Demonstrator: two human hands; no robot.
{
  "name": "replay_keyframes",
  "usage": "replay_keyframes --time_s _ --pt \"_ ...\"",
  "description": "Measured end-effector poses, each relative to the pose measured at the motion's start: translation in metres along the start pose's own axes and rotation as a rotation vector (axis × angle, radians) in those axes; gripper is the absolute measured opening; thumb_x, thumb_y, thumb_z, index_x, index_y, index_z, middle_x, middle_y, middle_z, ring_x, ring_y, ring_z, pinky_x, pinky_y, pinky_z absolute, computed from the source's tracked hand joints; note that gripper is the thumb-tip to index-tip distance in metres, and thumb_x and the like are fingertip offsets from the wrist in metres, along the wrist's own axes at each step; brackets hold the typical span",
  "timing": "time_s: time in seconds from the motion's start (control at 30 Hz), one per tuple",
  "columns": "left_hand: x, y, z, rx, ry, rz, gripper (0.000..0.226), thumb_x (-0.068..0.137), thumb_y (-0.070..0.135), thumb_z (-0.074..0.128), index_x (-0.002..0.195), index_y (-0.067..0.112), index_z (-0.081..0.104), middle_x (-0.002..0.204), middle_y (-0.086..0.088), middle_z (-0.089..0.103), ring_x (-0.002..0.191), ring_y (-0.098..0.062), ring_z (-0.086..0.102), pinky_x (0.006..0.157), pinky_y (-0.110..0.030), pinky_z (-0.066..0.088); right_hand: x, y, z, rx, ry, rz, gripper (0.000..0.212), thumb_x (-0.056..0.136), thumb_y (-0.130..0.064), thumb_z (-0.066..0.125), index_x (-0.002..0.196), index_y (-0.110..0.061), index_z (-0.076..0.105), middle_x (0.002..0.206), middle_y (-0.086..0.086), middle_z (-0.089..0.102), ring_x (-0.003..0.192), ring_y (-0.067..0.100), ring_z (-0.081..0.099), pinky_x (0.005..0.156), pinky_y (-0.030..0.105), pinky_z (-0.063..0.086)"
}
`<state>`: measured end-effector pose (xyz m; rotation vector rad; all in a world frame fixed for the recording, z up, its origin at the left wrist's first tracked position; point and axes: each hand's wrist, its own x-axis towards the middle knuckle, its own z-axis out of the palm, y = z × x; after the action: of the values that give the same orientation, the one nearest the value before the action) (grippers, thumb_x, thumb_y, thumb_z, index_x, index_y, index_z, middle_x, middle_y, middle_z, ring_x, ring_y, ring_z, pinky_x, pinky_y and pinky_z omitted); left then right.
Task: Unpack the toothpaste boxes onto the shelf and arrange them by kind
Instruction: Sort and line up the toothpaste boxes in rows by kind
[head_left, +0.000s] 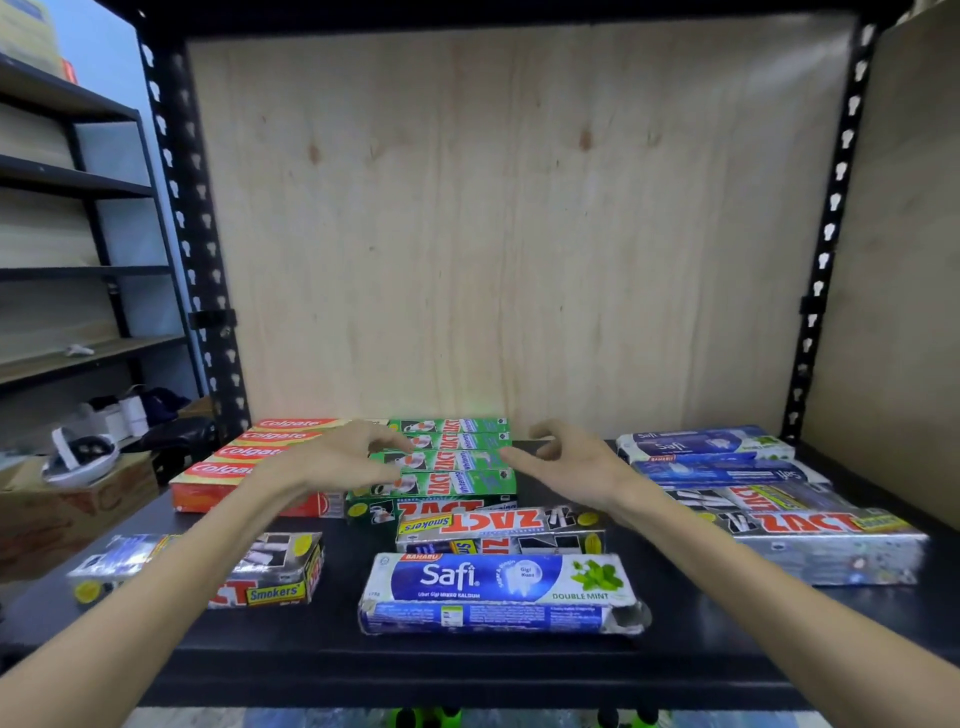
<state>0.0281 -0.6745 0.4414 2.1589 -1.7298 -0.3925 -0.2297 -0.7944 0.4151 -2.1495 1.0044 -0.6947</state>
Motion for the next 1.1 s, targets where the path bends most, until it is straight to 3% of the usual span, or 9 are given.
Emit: replay_keyframes --time_s 0.17,0.37,0.47,0.57,0.7,0.87,0.97,1.0,1.1 --pt "0.028 0.062 0.032 -0.231 0.154 0.131 0.040 0.091 0.035 0.068 0.129 0.025 0.059 0.123 0.009 0.063 0.115 -0.006 0.059 0.109 -0.031 0.045 -0.004 0.012 -0.032 -0.099 0.164 -0.071 0.070 0.086 -0.053 0.070 0.143 -0.021 0.043 0.127 0.003 0.058 0.103 0.014 0.059 0.081 0.024 0.044" --pt "0.084 0.130 0.073 -0.252 0.276 0.185 0.033 0.090 0.024 0.068 0.121 0.014 0.065 0.110 0.003 0.067 0.100 -0.009 0.064 0.088 -0.013 0.045 0.012 0.064 -0.111 -0.179 0.363 -0.024 0.053 0.092 -0.035 0.068 0.137 -0.014 0.050 0.119 0.007 0.061 0.094 0.019 0.060 0.082 0.028 0.046" --pt "0.115 0.154 0.089 -0.243 0.291 0.147 0.028 0.090 0.022 0.067 0.117 0.013 0.067 0.100 0.003 0.067 0.090 -0.009 0.063 0.076 -0.006 0.044 0.028 0.104 -0.153 -0.267 0.444 0.095 0.040 0.094 -0.026 0.064 0.131 -0.013 0.057 0.120 0.011 0.065 0.103 0.026 0.062 0.089 0.032 0.048" --pt "0.141 0.169 0.106 -0.212 0.222 0.081 0.022 0.089 0.029 0.065 0.107 0.019 0.072 0.101 0.005 0.073 0.096 -0.011 0.067 0.087 -0.020 0.051 0.038 0.133 -0.174 -0.473 0.423 0.306 0.026 0.097 -0.030 0.051 0.116 -0.018 0.064 0.124 0.010 0.066 0.117 0.031 0.058 0.102 0.041 0.042" --pt "0.159 0.186 0.132 -0.426 0.094 -0.002 0.026 0.078 0.037 0.065 0.086 0.013 0.072 0.086 -0.002 0.074 0.082 -0.017 0.067 0.082 -0.033 0.057 0.046 0.149 -0.167 -0.603 0.290 0.475 0.045 0.101 -0.051 0.037 0.120 -0.018 0.061 0.132 0.009 0.061 0.129 0.032 0.050 0.113 0.051 0.024" --pt "0.169 0.203 0.147 -0.701 0.064 -0.103 0.013 0.092 0.019 0.062 0.080 0.015 0.063 0.082 -0.001 0.067 0.075 -0.015 0.059 0.068 -0.024 0.047 0.052 0.149 -0.158 -0.647 0.315 0.421 0.045 0.101 -0.051 0.037 0.119 -0.016 0.060 0.128 0.009 0.062 0.124 0.031 0.053 0.113 0.054 0.024" --pt "0.170 0.203 0.140 -0.818 0.128 -0.164 0.006 0.089 0.009 0.065 0.083 0.011 0.064 0.076 -0.005 0.068 0.064 -0.015 0.062 0.064 -0.027 0.055 0.059 0.149 -0.157 -0.556 0.321 0.365 0.043 0.099 -0.048 0.045 0.123 -0.016 0.058 0.131 0.009 0.060 0.125 0.031 0.052 0.112 0.049 0.030" --pt "0.170 0.200 0.135 -0.840 0.170 -0.162 0.001 0.085 0.007 0.067 0.084 0.006 0.067 0.076 -0.008 0.071 0.063 -0.018 0.067 0.066 -0.032 0.060 0.062 0.149 -0.156 -0.526 0.320 0.332 0.044 0.097 -0.047 0.048 0.127 -0.016 0.056 0.134 0.008 0.059 0.125 0.031 0.052 0.110 0.046 0.035" --pt "0.173 0.178 0.118 -0.800 0.313 -0.151 0.022 0.064 0.019 0.066 0.078 0.004 0.072 0.079 -0.015 0.076 0.080 -0.028 0.075 0.080 -0.045 0.062 0.068 0.142 -0.146 -0.389 0.290 0.194 0.051 0.095 -0.038 0.058 0.140 -0.018 0.045 0.137 0.007 0.056 0.123 0.026 0.054 0.103 0.042 0.044"
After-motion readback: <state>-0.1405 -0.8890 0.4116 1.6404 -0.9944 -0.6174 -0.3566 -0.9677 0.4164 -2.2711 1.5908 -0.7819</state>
